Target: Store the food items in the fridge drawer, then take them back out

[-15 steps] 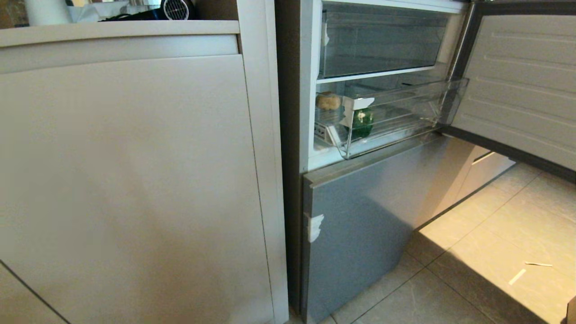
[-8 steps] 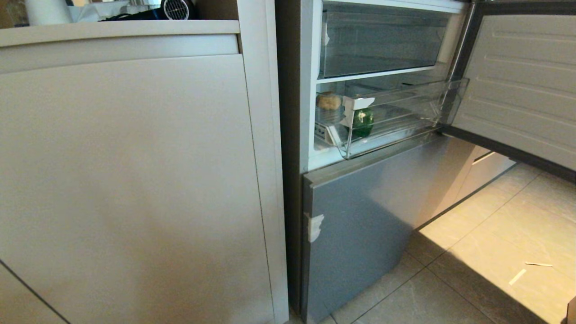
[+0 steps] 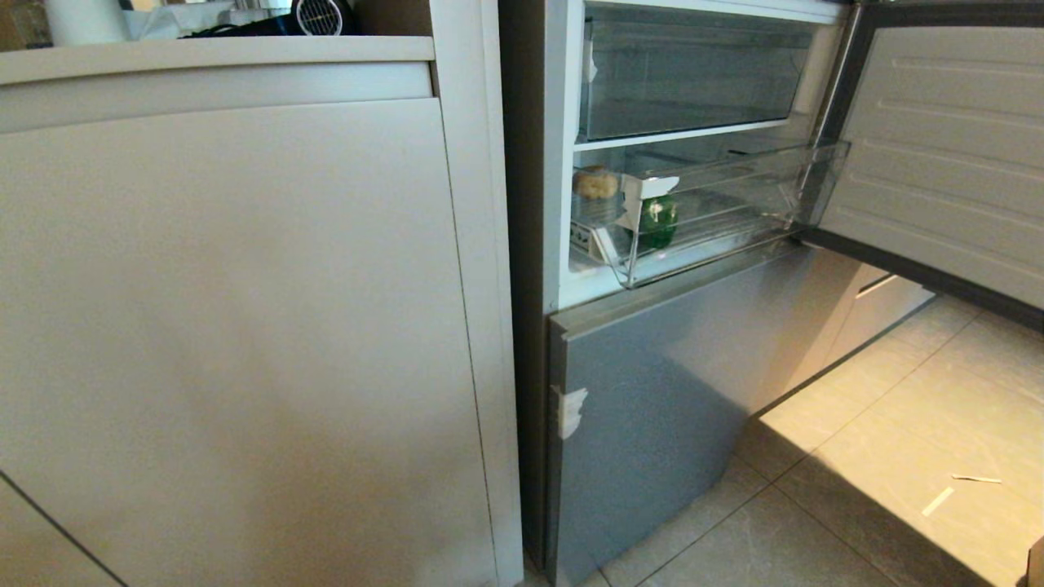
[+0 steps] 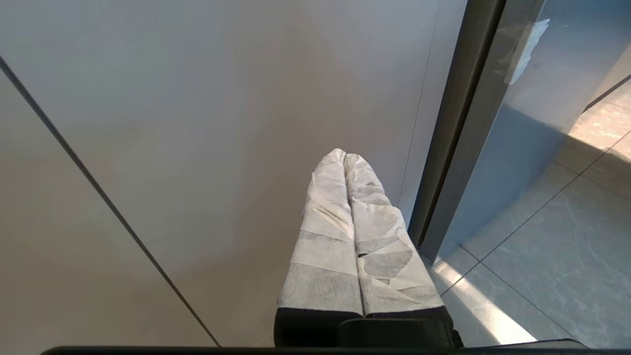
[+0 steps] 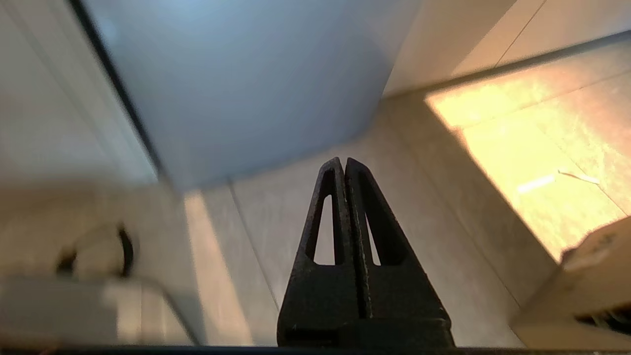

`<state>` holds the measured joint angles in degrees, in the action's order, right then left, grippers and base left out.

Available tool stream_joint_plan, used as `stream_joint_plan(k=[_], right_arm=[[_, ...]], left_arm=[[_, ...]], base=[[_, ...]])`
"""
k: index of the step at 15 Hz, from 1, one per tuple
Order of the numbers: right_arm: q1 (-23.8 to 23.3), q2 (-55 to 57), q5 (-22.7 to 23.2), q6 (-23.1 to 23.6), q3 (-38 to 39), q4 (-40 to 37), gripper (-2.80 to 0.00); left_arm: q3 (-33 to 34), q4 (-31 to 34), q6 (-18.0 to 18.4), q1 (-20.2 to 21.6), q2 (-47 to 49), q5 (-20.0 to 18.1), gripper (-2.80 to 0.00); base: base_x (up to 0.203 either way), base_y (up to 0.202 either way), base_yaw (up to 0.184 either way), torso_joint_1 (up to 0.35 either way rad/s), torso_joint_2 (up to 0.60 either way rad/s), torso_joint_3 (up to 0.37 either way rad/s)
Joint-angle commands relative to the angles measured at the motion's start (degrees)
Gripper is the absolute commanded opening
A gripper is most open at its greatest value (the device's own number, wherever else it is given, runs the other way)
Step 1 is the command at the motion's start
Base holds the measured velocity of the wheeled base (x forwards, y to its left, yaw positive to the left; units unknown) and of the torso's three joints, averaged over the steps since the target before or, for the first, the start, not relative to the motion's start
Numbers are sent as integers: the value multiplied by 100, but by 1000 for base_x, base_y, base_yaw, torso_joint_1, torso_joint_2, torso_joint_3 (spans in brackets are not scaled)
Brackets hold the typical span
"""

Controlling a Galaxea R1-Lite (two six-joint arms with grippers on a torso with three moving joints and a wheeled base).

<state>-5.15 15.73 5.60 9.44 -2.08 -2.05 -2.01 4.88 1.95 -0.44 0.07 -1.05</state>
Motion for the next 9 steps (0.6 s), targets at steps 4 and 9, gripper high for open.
stream_joint_plan(k=[4, 9], right_arm=[[644, -498, -197, -163, -115, -599, -280], [524, -1582, -559, -549, -38, -443, -280]], left_arm=[[-1, 5, -81, 0, 10, 1, -280], [8, 5, -195, 0, 1, 131, -280]], base=[[0, 0, 0, 0, 0, 0], [0, 0, 0, 0, 0, 0]])
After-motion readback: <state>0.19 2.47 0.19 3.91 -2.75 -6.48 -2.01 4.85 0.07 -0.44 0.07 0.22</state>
